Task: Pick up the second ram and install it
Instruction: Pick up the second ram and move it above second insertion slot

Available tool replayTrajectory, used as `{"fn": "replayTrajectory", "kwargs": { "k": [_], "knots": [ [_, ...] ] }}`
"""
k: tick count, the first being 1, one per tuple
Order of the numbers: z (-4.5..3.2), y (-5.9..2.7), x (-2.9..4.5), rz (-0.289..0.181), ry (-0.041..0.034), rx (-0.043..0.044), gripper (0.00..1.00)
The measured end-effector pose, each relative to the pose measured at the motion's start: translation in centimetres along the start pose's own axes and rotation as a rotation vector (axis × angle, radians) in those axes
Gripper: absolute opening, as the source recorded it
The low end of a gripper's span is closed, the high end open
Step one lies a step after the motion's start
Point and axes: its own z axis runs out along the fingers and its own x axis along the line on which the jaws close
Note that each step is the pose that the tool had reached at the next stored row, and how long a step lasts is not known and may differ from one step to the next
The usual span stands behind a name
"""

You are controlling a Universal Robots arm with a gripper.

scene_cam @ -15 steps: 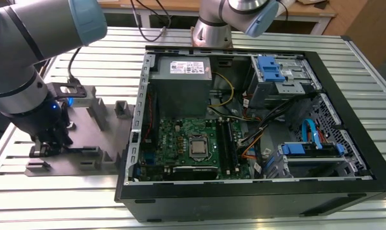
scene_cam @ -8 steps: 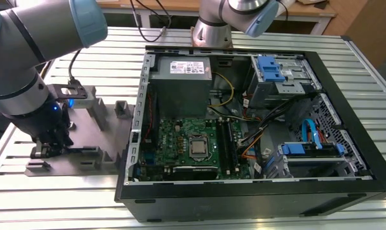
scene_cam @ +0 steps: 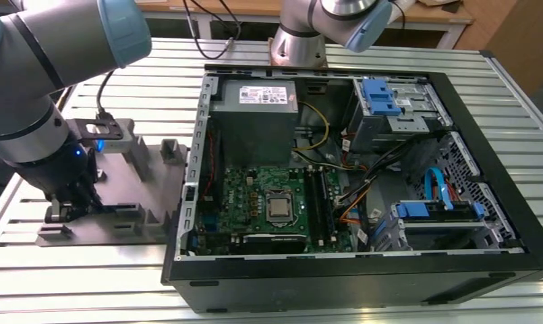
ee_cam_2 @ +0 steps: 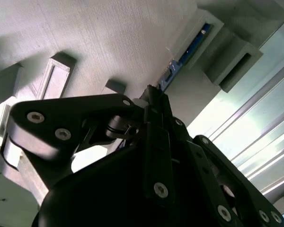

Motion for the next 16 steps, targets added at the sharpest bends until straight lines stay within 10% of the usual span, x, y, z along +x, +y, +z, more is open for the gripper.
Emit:
{"fn": "replayTrajectory", "kwargs": {
  "k": [16],
  "knots": [
    [0.12, -0.01, 0.0, 0.0, 0.0, 0.0, 0.14]
  ]
}}
